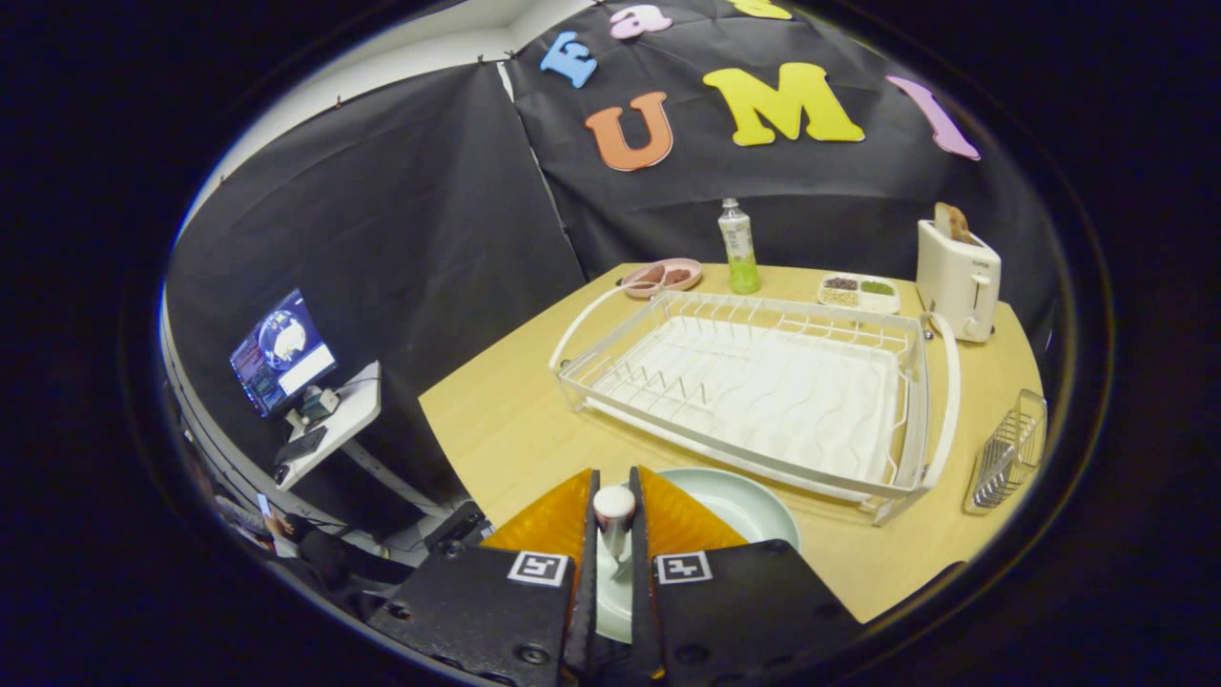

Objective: Take the plate from the dish rack, then take the spoon from the basket and place it into the plate.

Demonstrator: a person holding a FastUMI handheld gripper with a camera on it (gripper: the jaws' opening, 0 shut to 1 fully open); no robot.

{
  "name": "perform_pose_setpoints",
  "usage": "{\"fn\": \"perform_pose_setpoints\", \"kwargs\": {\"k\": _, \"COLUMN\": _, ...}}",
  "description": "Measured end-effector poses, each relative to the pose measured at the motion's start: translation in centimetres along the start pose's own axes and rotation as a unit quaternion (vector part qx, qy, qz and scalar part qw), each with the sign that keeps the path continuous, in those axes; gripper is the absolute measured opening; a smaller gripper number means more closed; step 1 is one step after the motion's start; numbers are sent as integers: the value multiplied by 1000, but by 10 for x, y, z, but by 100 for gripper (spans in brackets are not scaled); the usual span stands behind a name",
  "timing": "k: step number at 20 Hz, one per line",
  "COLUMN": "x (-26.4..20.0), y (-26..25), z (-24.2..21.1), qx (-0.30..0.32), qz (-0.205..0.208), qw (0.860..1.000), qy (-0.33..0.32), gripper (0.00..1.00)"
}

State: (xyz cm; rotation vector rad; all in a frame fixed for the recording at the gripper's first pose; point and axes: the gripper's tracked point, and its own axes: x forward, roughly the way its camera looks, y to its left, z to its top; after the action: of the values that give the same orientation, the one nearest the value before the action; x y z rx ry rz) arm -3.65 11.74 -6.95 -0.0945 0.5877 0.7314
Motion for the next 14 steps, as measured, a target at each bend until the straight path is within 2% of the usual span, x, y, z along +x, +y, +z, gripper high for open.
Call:
{"fn": "perform_pose_setpoints", "kwargs": {"k": 3, "x": -4, "y": -5, "z": 1, "qx": 1, "qz": -10, "qw": 1000, "qy": -10, "gripper": 25}}
{"fn": "perform_pose_setpoints", "kwargs": {"k": 4, "x": -5, "y": -7, "z": 2, "qx": 2, "qz": -14, "qw": 1000, "qy": -13, "gripper": 34}}
{"fn": "perform_pose_setpoints", "kwargs": {"k": 5, "x": -6, "y": -8, "z": 3, "qx": 3, "qz": -16, "qw": 1000, "qy": -18, "gripper": 36}}
{"fn": "perform_pose_setpoints", "kwargs": {"k": 7, "x": -9, "y": -11, "z": 3, "qx": 11, "qz": -18, "qw": 999, "qy": -25, "gripper": 47}}
{"fn": "perform_pose_setpoints", "kwargs": {"k": 10, "x": -12, "y": -16, "z": 6, "qx": 21, "qz": -21, "qw": 999, "qy": -37, "gripper": 68}}
{"fn": "perform_pose_setpoints", "kwargs": {"k": 12, "x": -17, "y": -22, "z": 11, "qx": 23, "qz": -32, "qw": 998, "qy": -54, "gripper": 77}}
{"fn": "perform_pose_setpoints", "kwargs": {"k": 14, "x": -24, "y": -26, "z": 20, "qx": 25, "qz": -44, "qw": 996, "qy": -79, "gripper": 79}}
